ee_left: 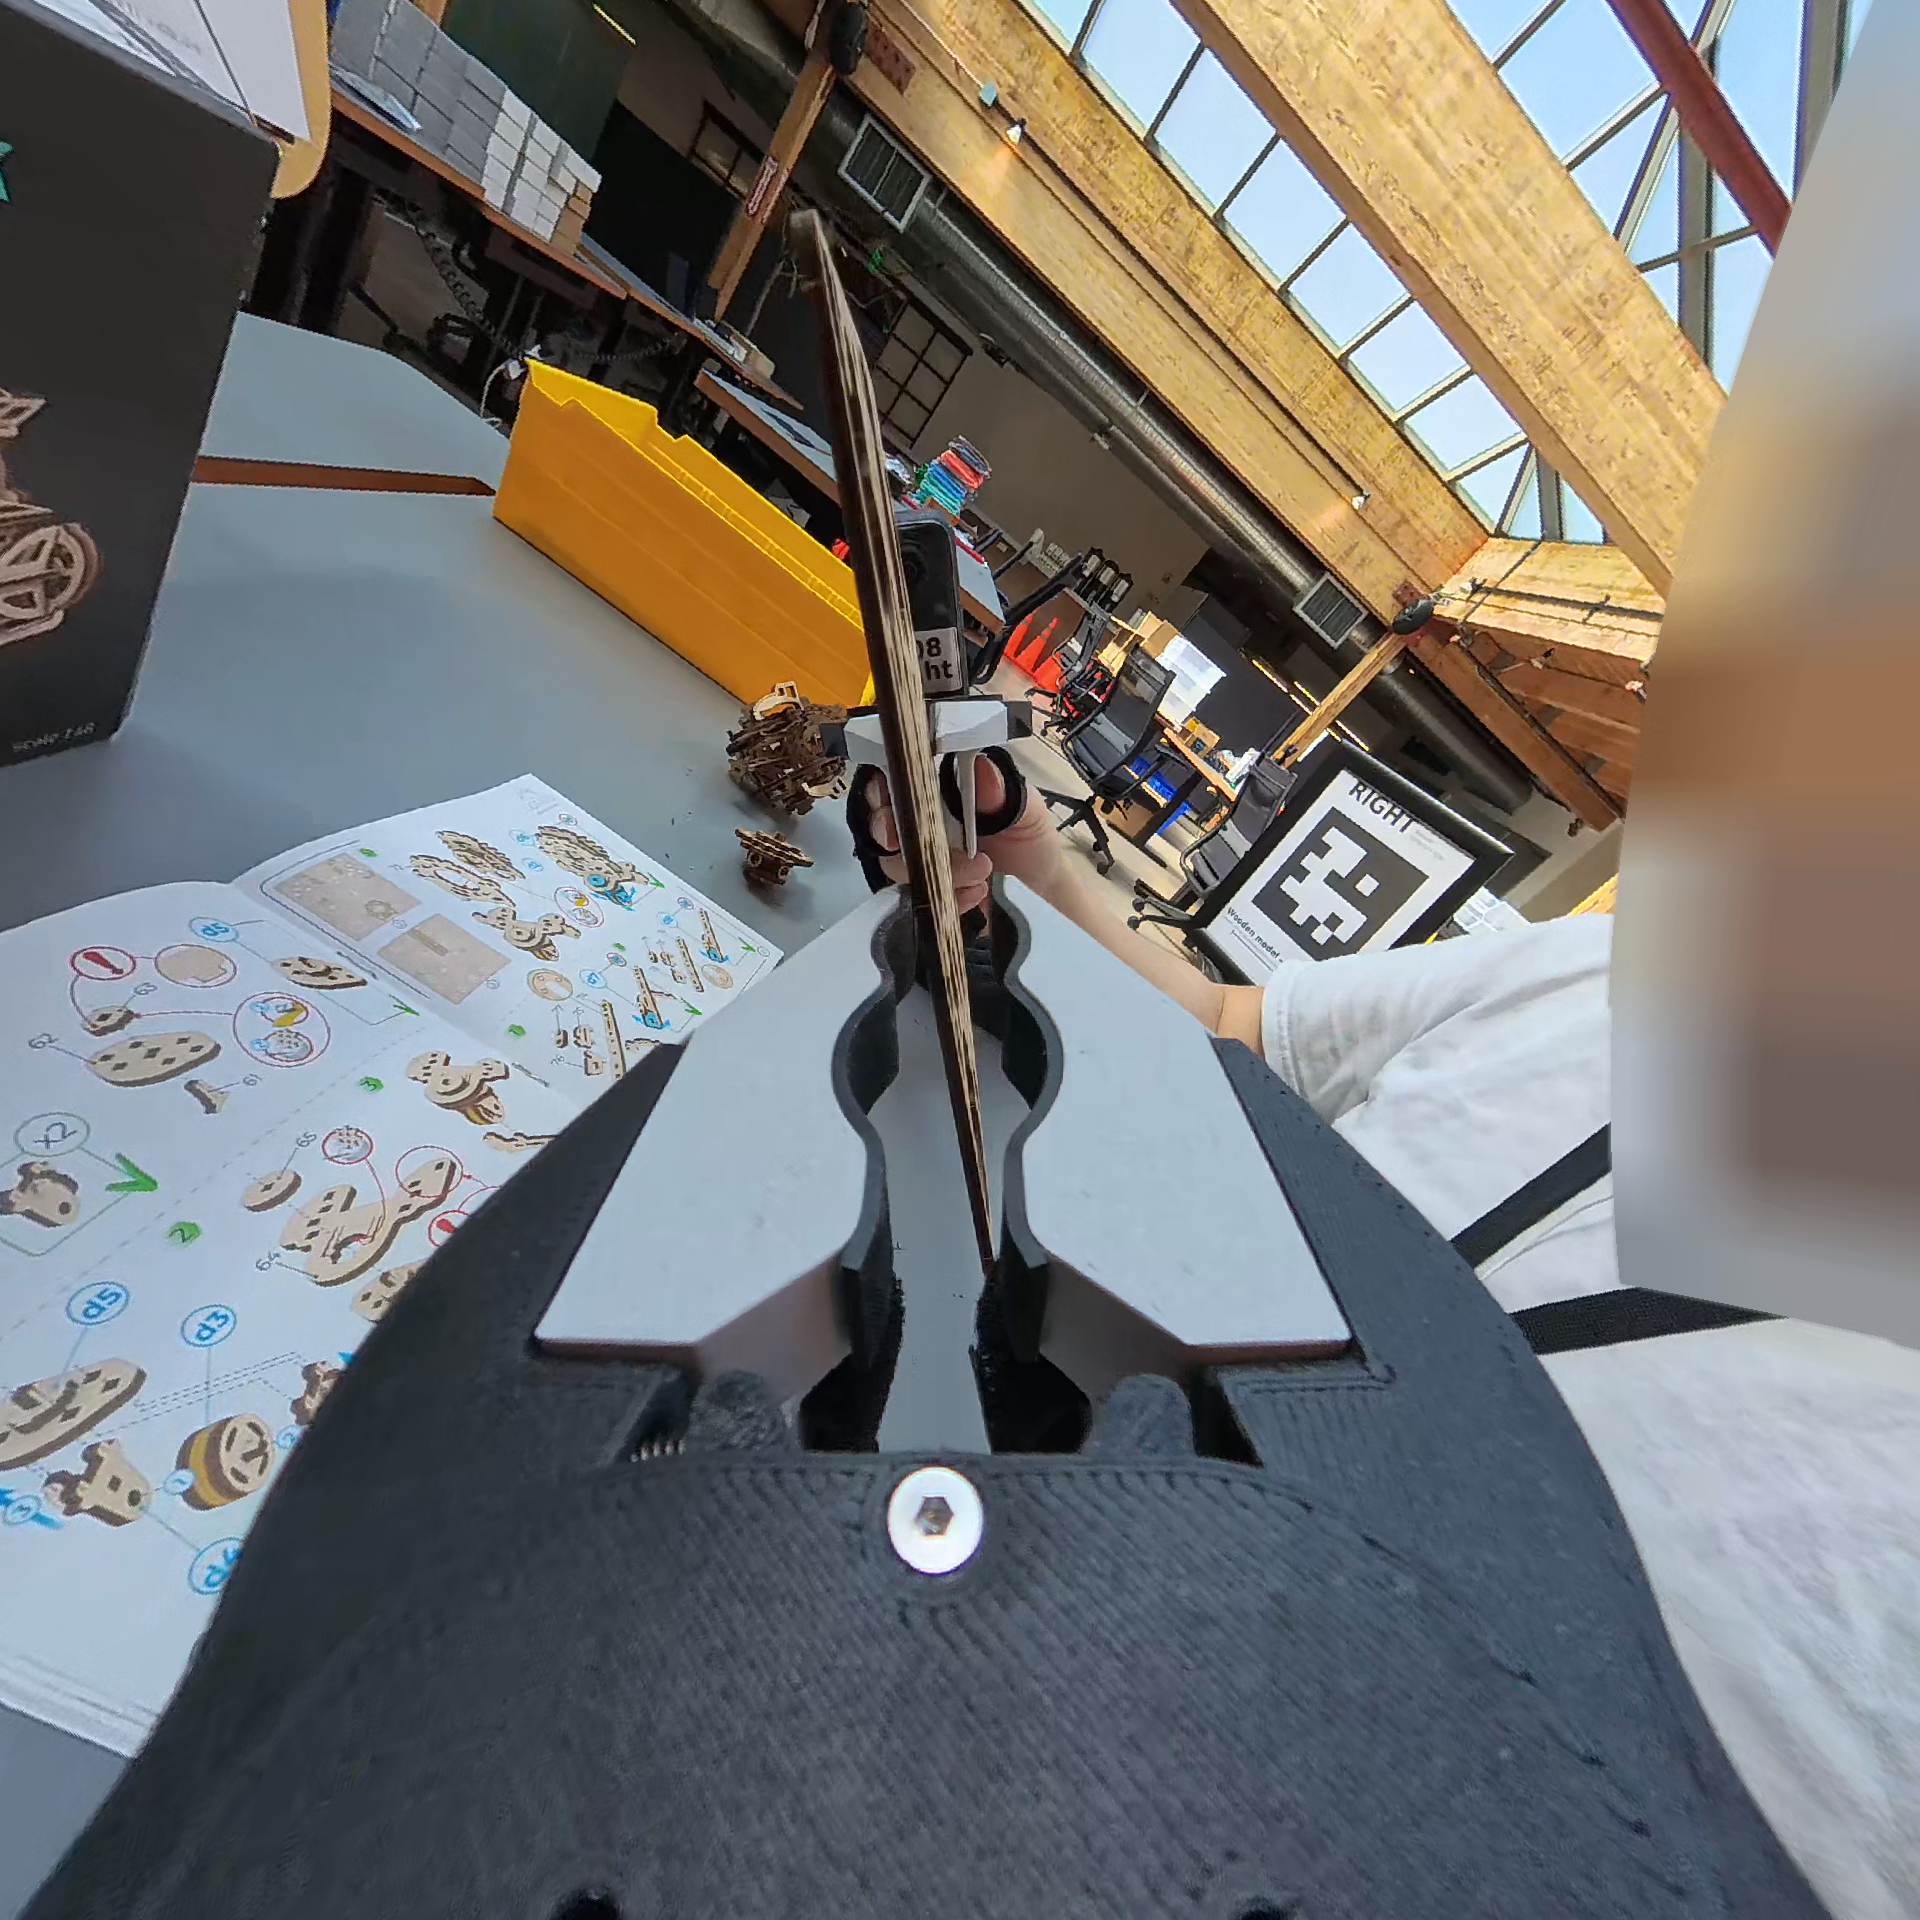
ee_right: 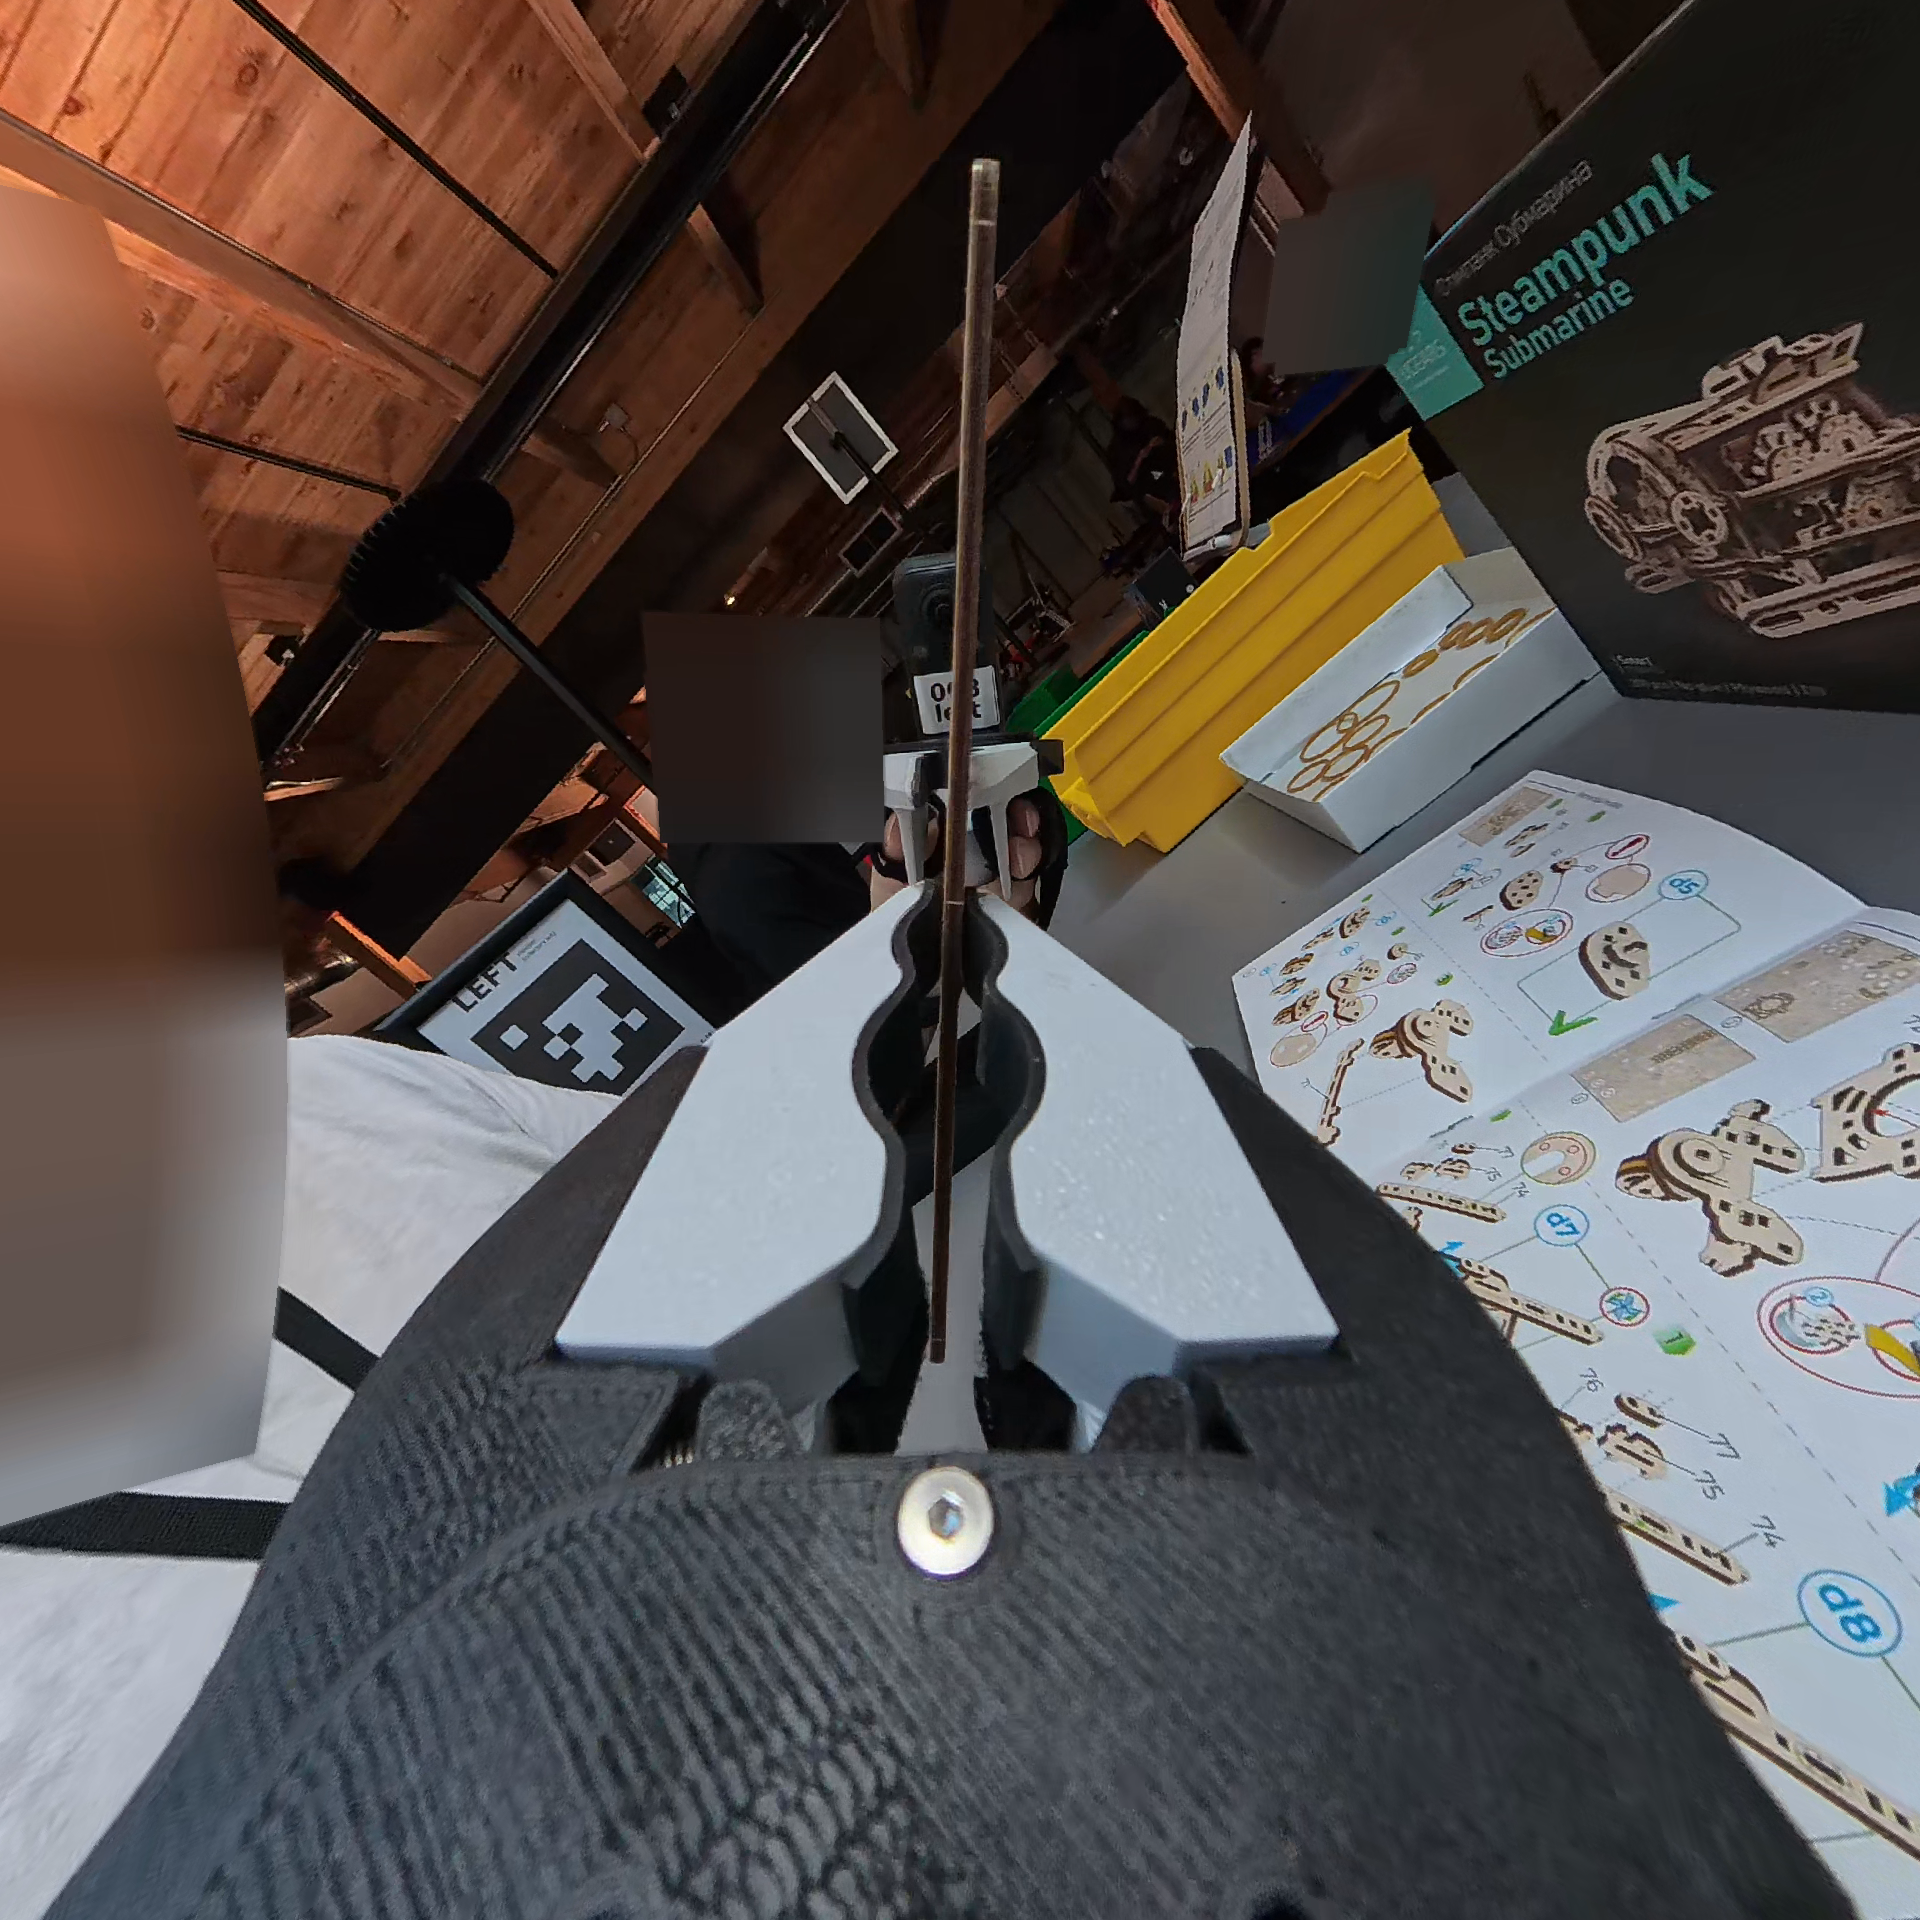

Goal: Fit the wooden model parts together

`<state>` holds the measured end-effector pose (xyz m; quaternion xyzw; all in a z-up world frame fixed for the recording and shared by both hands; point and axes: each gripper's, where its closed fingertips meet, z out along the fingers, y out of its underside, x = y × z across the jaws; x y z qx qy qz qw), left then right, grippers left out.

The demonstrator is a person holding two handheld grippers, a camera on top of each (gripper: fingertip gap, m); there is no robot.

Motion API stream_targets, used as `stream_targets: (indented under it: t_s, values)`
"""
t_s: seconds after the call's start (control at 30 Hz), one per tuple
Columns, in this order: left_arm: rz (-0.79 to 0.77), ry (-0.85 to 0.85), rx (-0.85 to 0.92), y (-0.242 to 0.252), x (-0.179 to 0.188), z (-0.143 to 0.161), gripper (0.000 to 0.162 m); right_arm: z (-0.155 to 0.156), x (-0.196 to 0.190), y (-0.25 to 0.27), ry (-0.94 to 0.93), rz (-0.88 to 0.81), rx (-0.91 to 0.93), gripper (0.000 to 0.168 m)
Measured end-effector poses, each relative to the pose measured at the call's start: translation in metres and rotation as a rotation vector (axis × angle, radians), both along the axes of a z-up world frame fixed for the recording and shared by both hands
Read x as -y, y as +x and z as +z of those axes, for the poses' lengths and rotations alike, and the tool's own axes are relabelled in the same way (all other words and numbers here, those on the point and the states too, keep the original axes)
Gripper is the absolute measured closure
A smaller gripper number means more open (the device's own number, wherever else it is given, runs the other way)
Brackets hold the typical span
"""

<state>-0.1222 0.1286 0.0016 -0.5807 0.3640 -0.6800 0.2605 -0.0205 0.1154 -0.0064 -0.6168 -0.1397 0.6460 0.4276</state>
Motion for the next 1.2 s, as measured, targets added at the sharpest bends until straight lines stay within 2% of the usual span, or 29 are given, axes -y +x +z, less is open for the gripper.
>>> stream_targets:
  t_s: [0.2, 0.37, 0.43, 0.53, 0.7, 0.83, 0.87, 0.9, 0.93, 1.03, 1.1, 1.17, 1.2]
  values:
    - [-0.008, -0.008, -0.016, 0.003, 0.002, -0.005, 0.142, 0.002, -0.002, 0.001, 0.002, -0.027, -0.028, 0.166]
    - [-0.043, -0.026, -0.046, 0.023, 0.017, -0.017, 0.148, -0.003, -0.001, -0.004, -0.017, -0.013, -0.020, 0.166]
    - [-0.048, -0.018, -0.072, 0.029, 0.021, -0.023, 0.161, -0.003, 0.001, -0.007, -0.011, 0.000, -0.016, 0.166]
    - [-0.024, -0.027, -0.075, 0.029, 0.016, -0.025, 0.161, -0.001, 0.001, -0.008, 0.006, -0.003, 0.003, 0.166]
    - [0.026, -0.070, -0.070, 0.022, 0.004, -0.024, 0.162, -0.002, -0.004, -0.001, 0.053, -0.078, 0.109, 0.148]
    - [0.053, -0.070, -0.060, 0.018, 0.000, -0.021, 0.162, -0.026, 0.000, -0.008, 0.018, -0.020, 0.266, 0.137]
    - [0.054, -0.068, -0.060, 0.018, 0.000, -0.021, 0.162, -0.028, 0.002, -0.012, 0.020, -0.004, 0.279, 0.140]
    - [0.051, -0.061, -0.064, 0.018, 0.001, -0.021, 0.161, -0.025, 0.003, -0.014, 0.039, -0.001, 0.265, 0.155]
    - [0.049, -0.056, -0.063, 0.019, 0.002, -0.021, 0.162, -0.023, 0.003, -0.014, 0.049, -0.012, 0.248, 0.161]
    - [0.090, -0.055, -0.030, 0.018, -0.002, -0.015, 0.161, -0.030, 0.008, -0.017, 0.025, 0.043, 0.283, 0.156]
    - [0.093, -0.030, -0.040, 0.018, -0.002, -0.015, 0.162, -0.034, 0.012, -0.021, 0.009, 0.088, 0.286, 0.165]
    - [0.080, -0.025, 0.005, 0.016, 0.001, -0.006, 0.161, -0.025, 0.018, -0.024, 0.014, 0.126, 0.224, 0.166]
    - [0.070, -0.035, 0.036, 0.015, 0.003, 0.000, 0.150, -0.017, 0.019, -0.024, 0.020, 0.120, 0.183, 0.167]
